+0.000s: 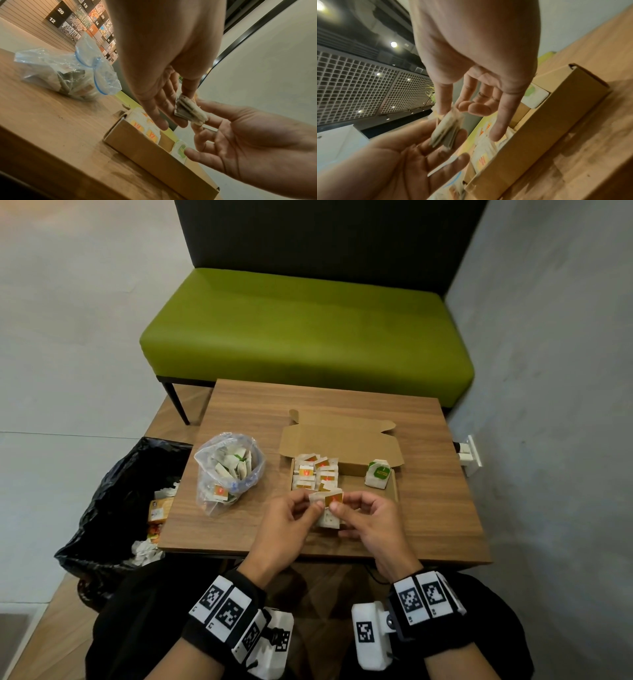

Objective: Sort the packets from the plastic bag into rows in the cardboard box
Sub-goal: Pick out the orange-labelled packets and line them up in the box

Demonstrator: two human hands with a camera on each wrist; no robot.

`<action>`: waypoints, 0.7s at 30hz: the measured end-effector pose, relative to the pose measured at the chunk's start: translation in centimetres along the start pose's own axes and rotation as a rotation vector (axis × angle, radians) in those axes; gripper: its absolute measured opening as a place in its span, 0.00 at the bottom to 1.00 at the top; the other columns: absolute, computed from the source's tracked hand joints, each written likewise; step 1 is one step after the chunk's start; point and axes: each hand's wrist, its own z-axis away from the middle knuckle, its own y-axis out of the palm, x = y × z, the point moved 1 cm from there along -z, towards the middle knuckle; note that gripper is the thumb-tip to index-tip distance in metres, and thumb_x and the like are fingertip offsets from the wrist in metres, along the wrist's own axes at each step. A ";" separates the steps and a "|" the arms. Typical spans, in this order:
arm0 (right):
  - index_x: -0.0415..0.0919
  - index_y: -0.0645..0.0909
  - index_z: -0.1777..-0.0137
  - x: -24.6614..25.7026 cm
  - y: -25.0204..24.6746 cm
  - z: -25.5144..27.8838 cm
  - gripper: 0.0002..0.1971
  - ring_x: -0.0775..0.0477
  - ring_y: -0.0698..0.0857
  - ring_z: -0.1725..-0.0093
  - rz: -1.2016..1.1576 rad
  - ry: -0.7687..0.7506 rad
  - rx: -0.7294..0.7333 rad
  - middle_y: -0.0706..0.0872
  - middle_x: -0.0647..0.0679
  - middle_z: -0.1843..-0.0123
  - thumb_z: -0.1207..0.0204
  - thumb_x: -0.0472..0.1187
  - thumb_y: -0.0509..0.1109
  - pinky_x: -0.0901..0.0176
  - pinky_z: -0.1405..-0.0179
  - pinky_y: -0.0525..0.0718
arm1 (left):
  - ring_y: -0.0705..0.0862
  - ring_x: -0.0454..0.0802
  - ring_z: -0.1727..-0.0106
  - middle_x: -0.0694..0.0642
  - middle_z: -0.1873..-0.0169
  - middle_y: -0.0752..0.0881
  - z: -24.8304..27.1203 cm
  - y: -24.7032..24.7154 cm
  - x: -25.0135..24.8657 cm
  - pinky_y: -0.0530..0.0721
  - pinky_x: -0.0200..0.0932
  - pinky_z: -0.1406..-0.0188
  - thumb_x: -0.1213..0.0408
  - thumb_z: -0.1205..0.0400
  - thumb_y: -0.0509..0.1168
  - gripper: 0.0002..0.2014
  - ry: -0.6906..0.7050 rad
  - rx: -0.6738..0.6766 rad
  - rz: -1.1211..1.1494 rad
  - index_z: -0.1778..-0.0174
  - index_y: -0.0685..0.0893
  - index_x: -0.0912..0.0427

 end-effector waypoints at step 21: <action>0.44 0.86 0.54 1.1 -2.0 -3.0 0.03 0.52 0.83 0.68 0.185 0.001 -0.103 0.89 0.43 0.60 0.22 0.34 0.74 0.55 0.69 0.86 | 0.86 0.41 0.55 0.44 0.53 0.87 -1.4 -2.5 1.3 0.84 0.40 0.55 0.57 0.18 0.70 0.08 -0.051 -0.258 -0.494 0.44 0.86 0.48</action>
